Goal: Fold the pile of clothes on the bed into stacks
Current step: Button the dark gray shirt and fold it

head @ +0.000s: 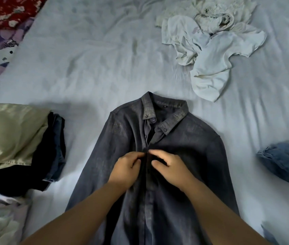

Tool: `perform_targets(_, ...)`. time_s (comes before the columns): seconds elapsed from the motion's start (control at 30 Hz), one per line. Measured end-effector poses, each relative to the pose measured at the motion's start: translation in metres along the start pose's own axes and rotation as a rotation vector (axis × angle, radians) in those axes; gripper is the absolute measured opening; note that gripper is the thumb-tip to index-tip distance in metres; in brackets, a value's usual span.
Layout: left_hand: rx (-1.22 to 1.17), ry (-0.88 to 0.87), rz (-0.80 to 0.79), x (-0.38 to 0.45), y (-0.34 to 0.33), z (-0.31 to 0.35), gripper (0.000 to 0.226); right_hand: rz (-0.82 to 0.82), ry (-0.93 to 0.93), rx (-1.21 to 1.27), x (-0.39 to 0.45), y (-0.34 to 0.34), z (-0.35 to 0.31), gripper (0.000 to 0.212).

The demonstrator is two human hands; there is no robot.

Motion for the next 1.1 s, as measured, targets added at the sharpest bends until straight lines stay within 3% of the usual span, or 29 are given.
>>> perform_targets(0.07,0.045,0.017,0.084,0.003,0.008,-0.002,0.023,0.351,0.100,-0.001,-0.010,0.038,0.001,0.023)
perform_targets(0.13,0.102,-0.006,0.163,0.006,0.016,0.004,0.018,0.704,0.155,-0.067,-0.027,0.077,0.011,0.025)
perform_targets(0.2,0.226,-0.040,0.270,0.009,0.027,0.009,0.016,0.920,0.027,-0.133,-0.040,0.110,0.036,0.023)
perform_targets(0.27,0.393,-0.008,0.374,0.009,0.037,0.005,0.024,0.921,-0.237,-0.150,-0.044,0.127,0.067,0.031)
perform_targets(0.33,0.465,0.162,0.375,0.003,0.047,-0.013,0.033,0.852,-0.414,-0.186,-0.046,0.128,0.088,0.044)
perform_targets(0.4,0.475,0.405,0.267,-0.011,0.053,-0.039,0.052,0.802,-0.458,-0.257,-0.047,0.121,0.094,0.052)
perform_targets(0.47,0.496,0.491,0.158,-0.022,0.057,-0.051,0.060,0.770,-0.447,-0.265,-0.046,0.111,0.097,0.058)
perform_targets(0.57,0.567,0.359,0.028,-0.017,0.062,-0.043,0.056,0.738,-0.341,-0.205,-0.047,0.101,0.092,0.065)
perform_targets(0.77,0.870,0.134,0.156,0.011,0.133,-0.047,0.042,0.891,-0.191,-0.503,-0.044,0.169,0.084,0.068)
perform_targets(0.83,0.987,0.008,0.081,0.018,0.132,-0.052,0.045,0.902,-0.115,-0.588,-0.038,0.184,0.085,0.064)
perform_targets(0.9,1.062,-0.012,0.005,0.020,0.121,-0.063,0.051,0.888,-0.070,-0.666,-0.032,0.185,0.086,0.063)
perform_targets(0.97,1.021,0.006,0.049,0.020,0.111,-0.064,0.055,0.946,-0.058,-0.712,-0.031,0.179,0.078,0.065)
perform_targets(1.03,0.954,-0.097,0.093,0.019,0.089,-0.043,0.053,1.002,-0.051,-0.709,-0.036,0.162,0.060,0.058)
perform_targets(1.1,0.869,-0.209,0.042,0.012,0.056,-0.017,0.056,0.931,0.081,-0.666,-0.038,0.124,0.038,0.043)
Point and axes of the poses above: each hand's wrist, its own x-axis towards the middle knuckle, its own y-axis out of the back of the hand, z = x × y, the point moved 8 cm from there along x, towards the middle knuckle, and after that the axes turned 15 degrees about -y, right-handed, at the moved point
